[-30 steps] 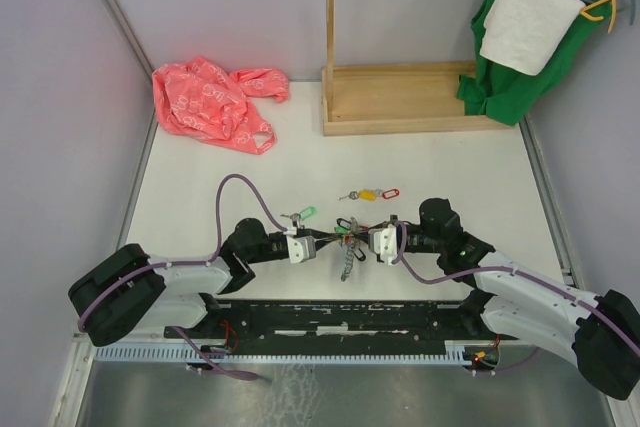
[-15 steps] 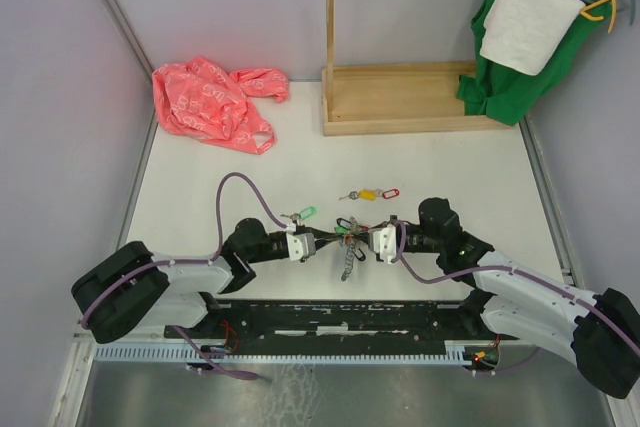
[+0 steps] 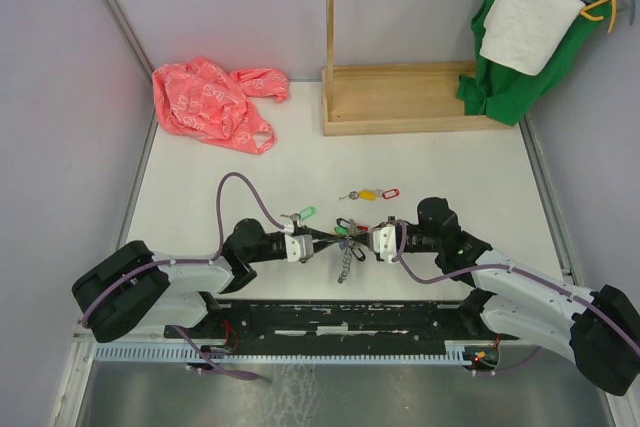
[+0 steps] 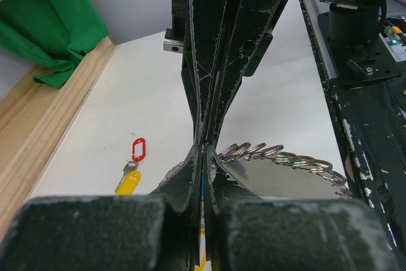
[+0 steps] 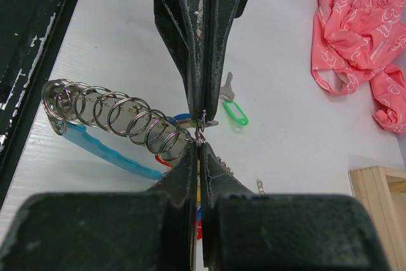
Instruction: Put the keys on the keyring
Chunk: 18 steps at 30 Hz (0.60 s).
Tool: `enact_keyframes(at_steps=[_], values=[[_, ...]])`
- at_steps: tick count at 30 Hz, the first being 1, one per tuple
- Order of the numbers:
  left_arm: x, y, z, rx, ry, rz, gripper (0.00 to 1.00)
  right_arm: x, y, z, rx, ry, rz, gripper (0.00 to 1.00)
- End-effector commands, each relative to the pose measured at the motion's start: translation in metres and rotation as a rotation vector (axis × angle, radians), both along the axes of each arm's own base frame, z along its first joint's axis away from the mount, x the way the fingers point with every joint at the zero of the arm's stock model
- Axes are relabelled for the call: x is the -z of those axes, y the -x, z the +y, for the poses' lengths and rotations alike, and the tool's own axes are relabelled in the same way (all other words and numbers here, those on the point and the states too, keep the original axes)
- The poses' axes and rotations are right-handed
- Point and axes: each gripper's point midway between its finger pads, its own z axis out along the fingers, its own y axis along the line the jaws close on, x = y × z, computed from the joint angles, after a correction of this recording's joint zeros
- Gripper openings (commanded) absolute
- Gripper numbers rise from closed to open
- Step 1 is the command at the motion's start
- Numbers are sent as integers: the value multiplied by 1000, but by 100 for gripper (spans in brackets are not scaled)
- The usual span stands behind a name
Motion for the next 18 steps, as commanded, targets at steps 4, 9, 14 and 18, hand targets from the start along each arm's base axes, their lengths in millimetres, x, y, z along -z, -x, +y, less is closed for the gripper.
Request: enact_keyframes(at_steps=[4,9,14,18], values=[[-16,-2,-5,4,34,-22,3,-42,-3,9,-22,-108,-90,1],[-16,-5,1,-31,34,-27,3,-33,-5,1,16,-67,-107,1],[-15,-5,1,-33,31,-24,3,-34,-6,-4,34,-66,-121,1],[-12,-7,2,-46,24,-19,3,-34,-7,-5,44,-63,-127,1]])
